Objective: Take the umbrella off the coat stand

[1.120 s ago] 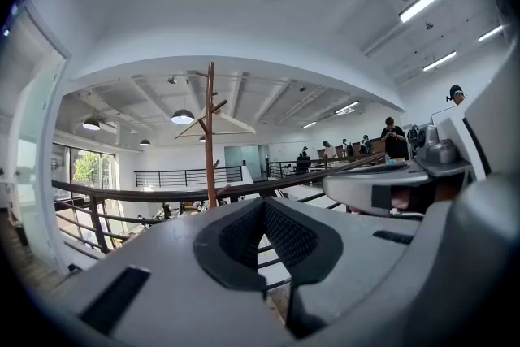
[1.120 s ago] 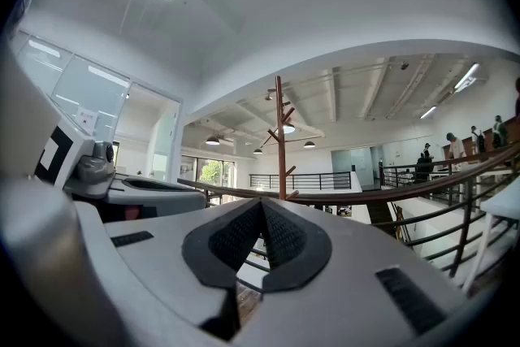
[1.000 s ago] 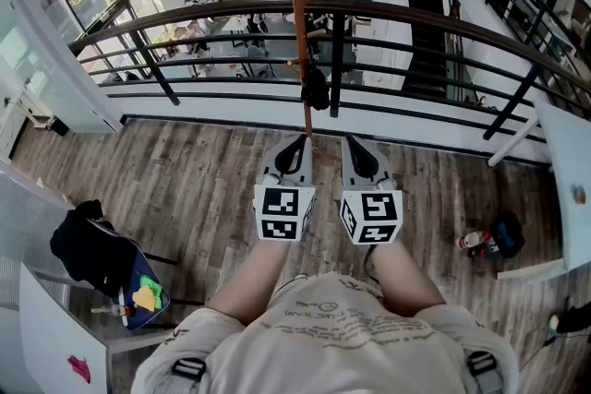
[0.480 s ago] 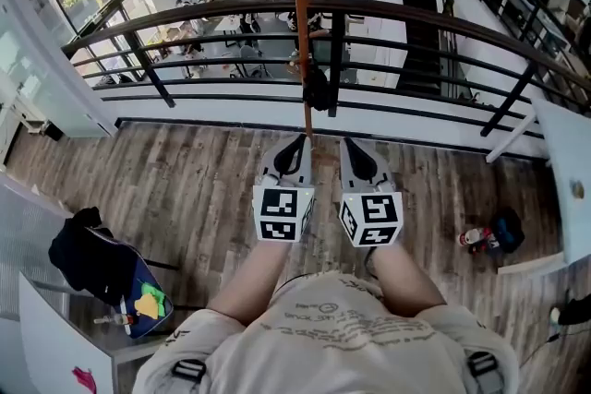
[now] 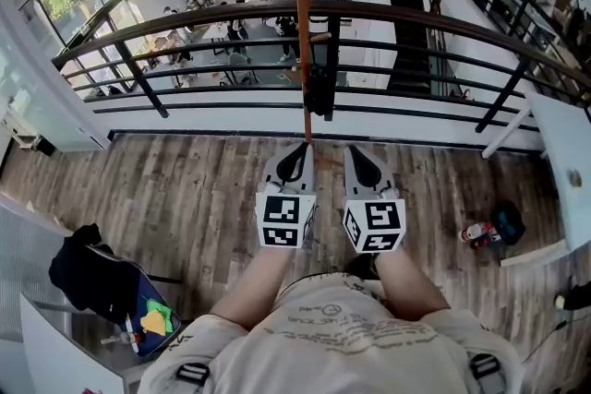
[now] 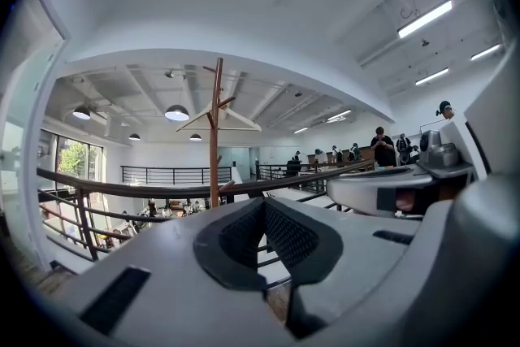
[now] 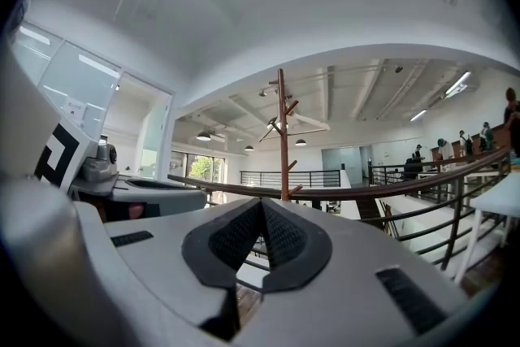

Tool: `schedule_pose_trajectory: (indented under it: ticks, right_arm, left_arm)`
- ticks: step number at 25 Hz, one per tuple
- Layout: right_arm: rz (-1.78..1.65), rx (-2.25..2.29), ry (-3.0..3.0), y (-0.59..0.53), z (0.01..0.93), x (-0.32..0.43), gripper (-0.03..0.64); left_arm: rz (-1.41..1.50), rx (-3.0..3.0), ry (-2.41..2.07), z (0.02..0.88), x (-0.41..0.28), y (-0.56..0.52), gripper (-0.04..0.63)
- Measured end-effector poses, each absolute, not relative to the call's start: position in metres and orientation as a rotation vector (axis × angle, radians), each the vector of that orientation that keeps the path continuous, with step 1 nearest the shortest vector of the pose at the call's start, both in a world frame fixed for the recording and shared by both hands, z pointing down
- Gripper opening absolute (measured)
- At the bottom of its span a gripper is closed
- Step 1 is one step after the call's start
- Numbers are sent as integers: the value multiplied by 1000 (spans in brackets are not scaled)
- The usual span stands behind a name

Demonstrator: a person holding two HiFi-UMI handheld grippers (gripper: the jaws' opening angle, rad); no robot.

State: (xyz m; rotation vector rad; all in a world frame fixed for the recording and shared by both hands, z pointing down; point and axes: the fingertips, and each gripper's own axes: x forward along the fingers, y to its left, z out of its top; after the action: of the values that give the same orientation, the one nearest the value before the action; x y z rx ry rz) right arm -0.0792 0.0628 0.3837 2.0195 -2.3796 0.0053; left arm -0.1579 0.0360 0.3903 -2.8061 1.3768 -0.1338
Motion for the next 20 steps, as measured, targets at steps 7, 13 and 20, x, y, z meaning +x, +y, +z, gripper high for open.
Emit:
schedule_pose_trajectory:
  ticks: [7,13,20]
  right_arm:
    - [8,2045,-2385,47,389,-76,2]
    - [15,2011,-2420,10,393,-67,2]
    - [6,1945,-2462,-56,401,-51,2]
  left_arm:
    - [-128,-2805,1360,395,-153,19,3]
    - [-137,-2783,1368,393,-142,-14,3]
    - [-141,-2775,1395,404,-118,-78,3]
